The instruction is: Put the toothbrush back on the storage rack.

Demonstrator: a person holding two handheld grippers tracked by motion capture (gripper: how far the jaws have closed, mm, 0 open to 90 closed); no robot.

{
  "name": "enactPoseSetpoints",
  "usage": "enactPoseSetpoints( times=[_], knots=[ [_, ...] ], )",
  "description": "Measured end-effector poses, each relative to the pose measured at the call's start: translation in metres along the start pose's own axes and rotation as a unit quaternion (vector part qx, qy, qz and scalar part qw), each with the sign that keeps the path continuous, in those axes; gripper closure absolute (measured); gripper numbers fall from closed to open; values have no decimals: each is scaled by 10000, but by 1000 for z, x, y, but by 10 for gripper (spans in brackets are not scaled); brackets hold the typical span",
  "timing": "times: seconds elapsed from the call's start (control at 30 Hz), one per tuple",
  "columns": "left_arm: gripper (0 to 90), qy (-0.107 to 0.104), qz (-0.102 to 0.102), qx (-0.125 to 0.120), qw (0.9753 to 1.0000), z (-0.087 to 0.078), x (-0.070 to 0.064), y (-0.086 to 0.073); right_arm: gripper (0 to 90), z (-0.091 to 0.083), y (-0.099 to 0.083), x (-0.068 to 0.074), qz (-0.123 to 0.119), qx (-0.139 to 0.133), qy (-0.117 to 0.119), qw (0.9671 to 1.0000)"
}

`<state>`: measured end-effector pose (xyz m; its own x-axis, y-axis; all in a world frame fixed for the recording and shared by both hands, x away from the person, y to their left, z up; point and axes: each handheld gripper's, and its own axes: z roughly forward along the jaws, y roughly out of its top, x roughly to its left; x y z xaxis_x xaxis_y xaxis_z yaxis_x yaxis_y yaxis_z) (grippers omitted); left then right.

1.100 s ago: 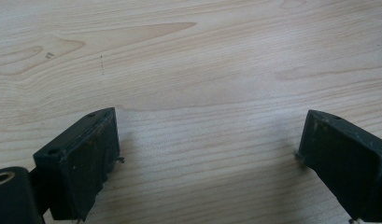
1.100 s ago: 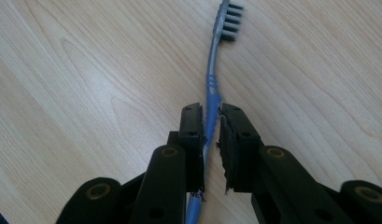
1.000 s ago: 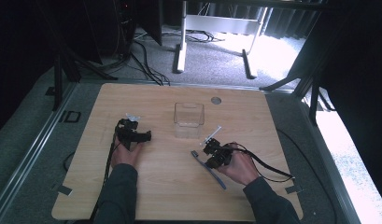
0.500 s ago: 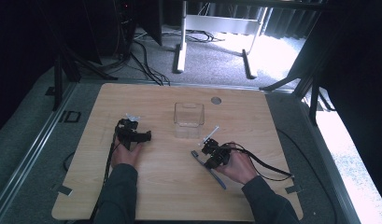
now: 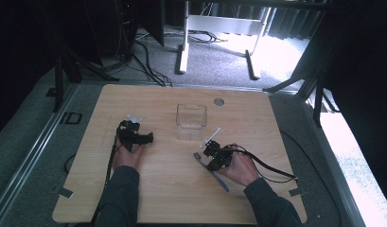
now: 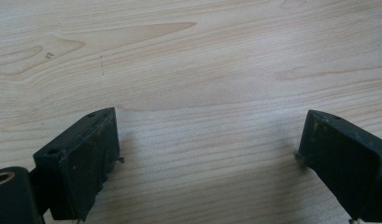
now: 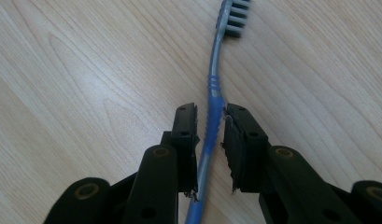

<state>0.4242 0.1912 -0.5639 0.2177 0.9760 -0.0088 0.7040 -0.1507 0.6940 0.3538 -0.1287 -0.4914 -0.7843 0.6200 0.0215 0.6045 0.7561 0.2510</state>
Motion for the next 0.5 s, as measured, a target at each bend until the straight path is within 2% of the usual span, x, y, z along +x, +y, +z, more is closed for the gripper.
enactPoseSetpoints(
  times=[0.5],
  knots=[
    [55, -2, -1, -1, 10000, 0, 0, 0, 750, 6, 2, -1, -13, 113, -10, 9999]
  ],
)
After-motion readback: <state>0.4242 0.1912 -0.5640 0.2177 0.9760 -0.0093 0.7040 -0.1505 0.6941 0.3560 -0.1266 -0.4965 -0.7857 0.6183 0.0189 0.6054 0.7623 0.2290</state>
